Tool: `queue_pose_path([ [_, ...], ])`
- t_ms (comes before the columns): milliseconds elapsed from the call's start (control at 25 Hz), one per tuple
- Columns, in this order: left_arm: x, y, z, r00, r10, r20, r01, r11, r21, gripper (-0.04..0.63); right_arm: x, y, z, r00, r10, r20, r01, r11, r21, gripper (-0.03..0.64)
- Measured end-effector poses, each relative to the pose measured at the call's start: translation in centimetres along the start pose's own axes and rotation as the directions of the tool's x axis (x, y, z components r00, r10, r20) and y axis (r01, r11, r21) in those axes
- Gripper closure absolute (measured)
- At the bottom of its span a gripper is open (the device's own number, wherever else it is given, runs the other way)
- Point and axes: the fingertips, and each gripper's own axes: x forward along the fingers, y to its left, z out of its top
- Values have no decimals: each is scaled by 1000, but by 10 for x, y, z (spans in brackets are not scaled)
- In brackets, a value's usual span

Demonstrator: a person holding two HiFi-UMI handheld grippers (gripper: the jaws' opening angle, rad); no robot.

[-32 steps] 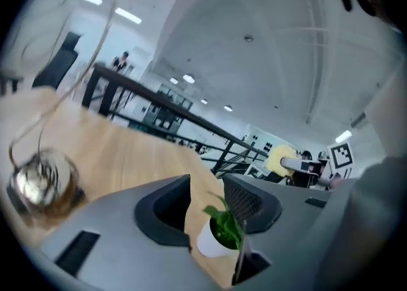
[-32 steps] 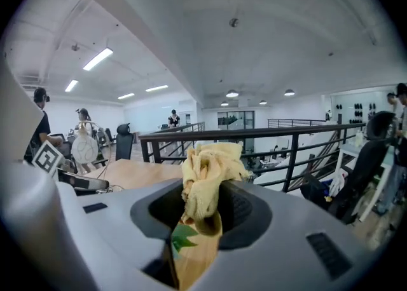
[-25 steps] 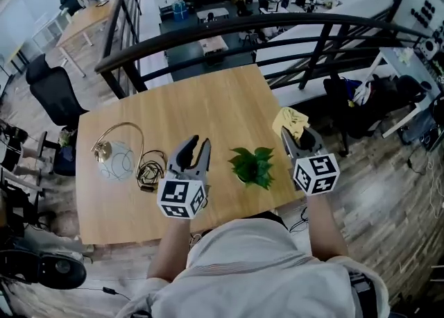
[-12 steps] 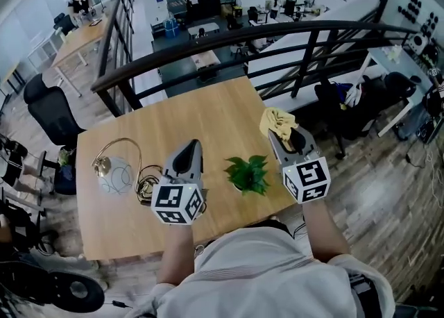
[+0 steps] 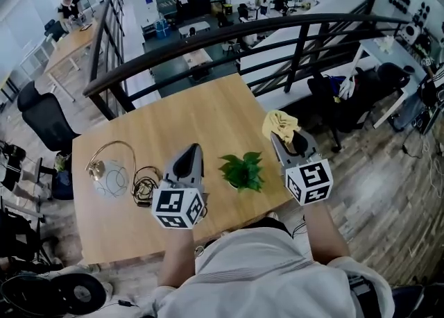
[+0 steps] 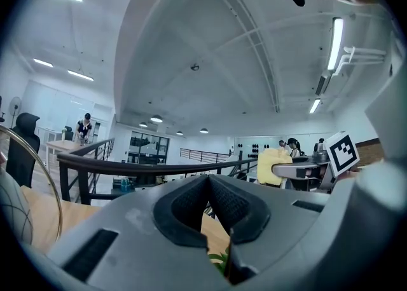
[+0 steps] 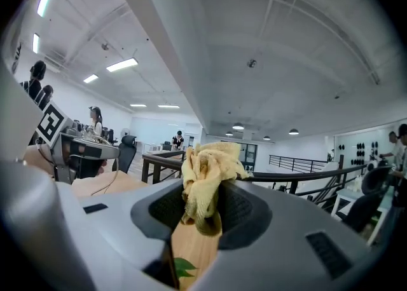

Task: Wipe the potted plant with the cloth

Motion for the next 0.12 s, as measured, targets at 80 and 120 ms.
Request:
queue_pose_path([
  [80,-1,-2,-2,1000,-2,-5,2,1000,4,580,-2,0,0,1000,-4,1,4,1000,-6,434],
  [120,-1,-3,-2,1000,-3,-8,3,1000,7,580,-2,1,0,1000,-6,1,6,1000,-10,434],
])
